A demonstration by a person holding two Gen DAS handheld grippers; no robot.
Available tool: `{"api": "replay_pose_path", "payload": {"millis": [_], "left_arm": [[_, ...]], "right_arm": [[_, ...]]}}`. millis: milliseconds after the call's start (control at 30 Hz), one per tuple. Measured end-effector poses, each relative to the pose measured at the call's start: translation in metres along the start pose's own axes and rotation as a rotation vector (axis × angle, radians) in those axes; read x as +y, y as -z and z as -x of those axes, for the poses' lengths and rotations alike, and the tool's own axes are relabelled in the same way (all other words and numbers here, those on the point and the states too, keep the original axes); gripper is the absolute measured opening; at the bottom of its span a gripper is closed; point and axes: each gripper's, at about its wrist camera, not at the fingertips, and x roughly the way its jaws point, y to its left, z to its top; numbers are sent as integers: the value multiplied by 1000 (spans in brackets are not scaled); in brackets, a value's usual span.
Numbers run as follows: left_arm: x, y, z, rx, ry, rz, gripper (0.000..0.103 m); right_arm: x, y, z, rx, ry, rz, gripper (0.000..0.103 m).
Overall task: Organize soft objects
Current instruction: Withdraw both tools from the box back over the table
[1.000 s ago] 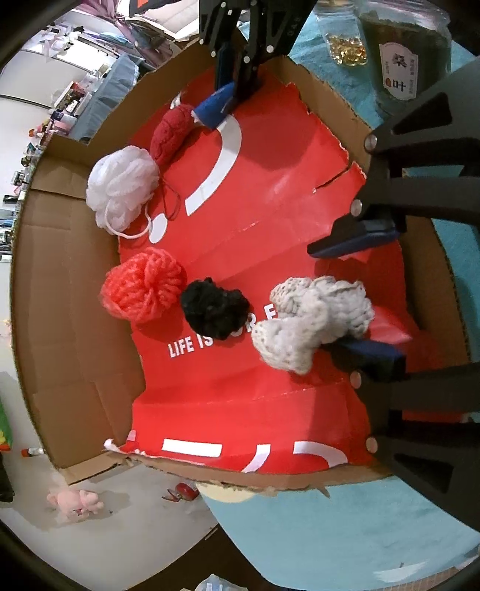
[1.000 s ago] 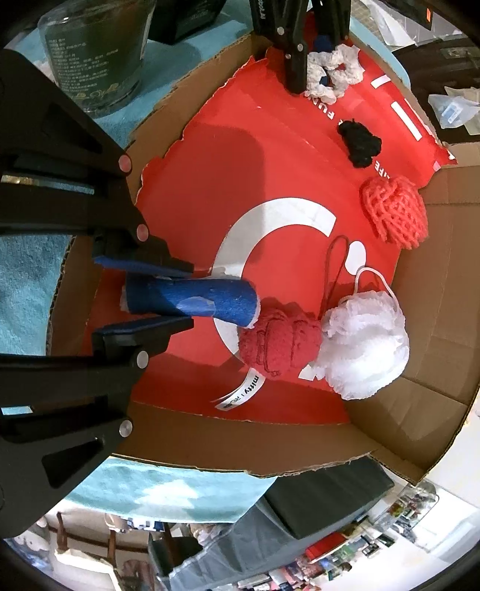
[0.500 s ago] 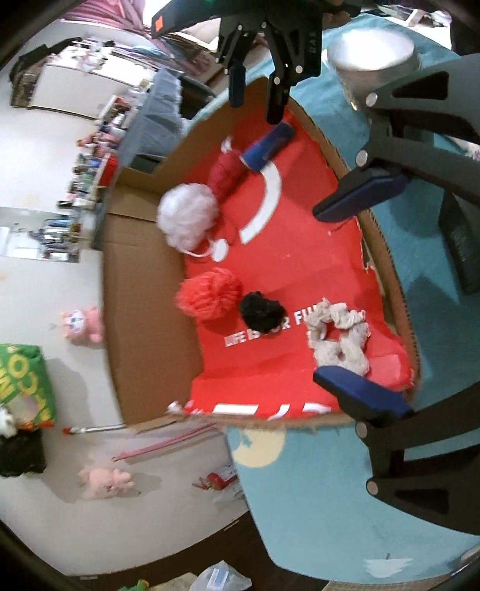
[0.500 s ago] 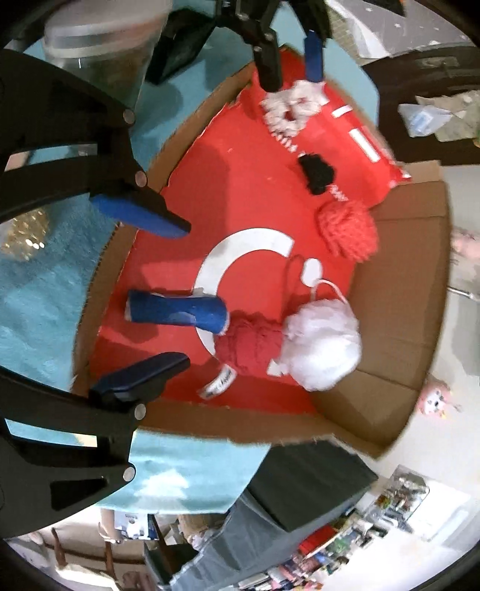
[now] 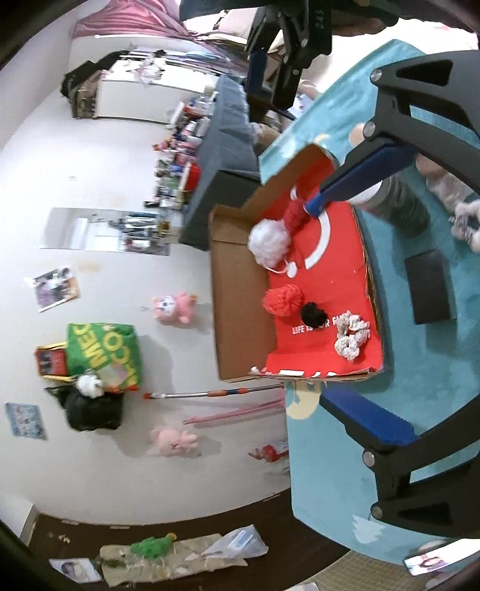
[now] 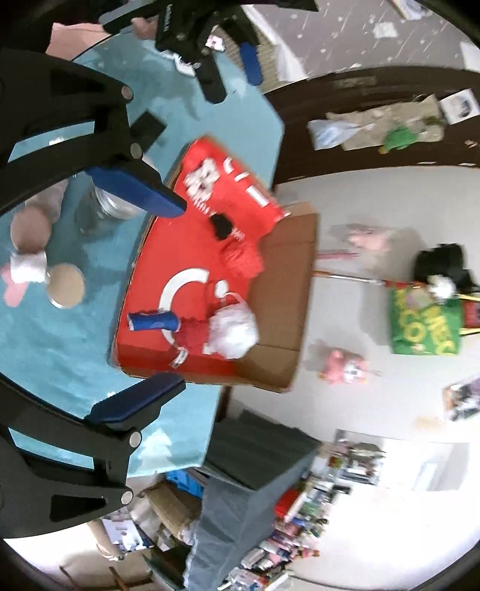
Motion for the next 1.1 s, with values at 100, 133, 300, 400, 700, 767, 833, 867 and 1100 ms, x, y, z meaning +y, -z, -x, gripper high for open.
{"api": "replay_pose_path", "payload": {"millis": [100,133,300,400,700,767,833,867,1100], "left_arm": [[-9,9,21,-41,-6,-4,103],[-13,13,28,-52,-4,-7,103],[-26,36,55,-102,-2,5,103],[-36,49,64,-133,-25,-10,103],[-56,102,68,-125,-53,10,103],[-59,111,66,-118,-45,13,103],[-61,119,64,-119,-51,13,103],[-63,125,63,-118,-51,11,103],[-67,153,43,-43,-21,35,103]], "right_arm": [[7,11,29,-67,-16,-29,86],[9,16,37,-83,-28,-48,86],[21,42,63,-122,-33,-70,86],[29,61,74,-142,-26,-85,86],[42,118,86,-181,-12,-149,86],[42,131,83,-177,-14,-168,86],[42,141,80,-168,6,-176,86],[42,145,79,-167,15,-179,86],[48,175,62,-144,83,-188,86]]}}
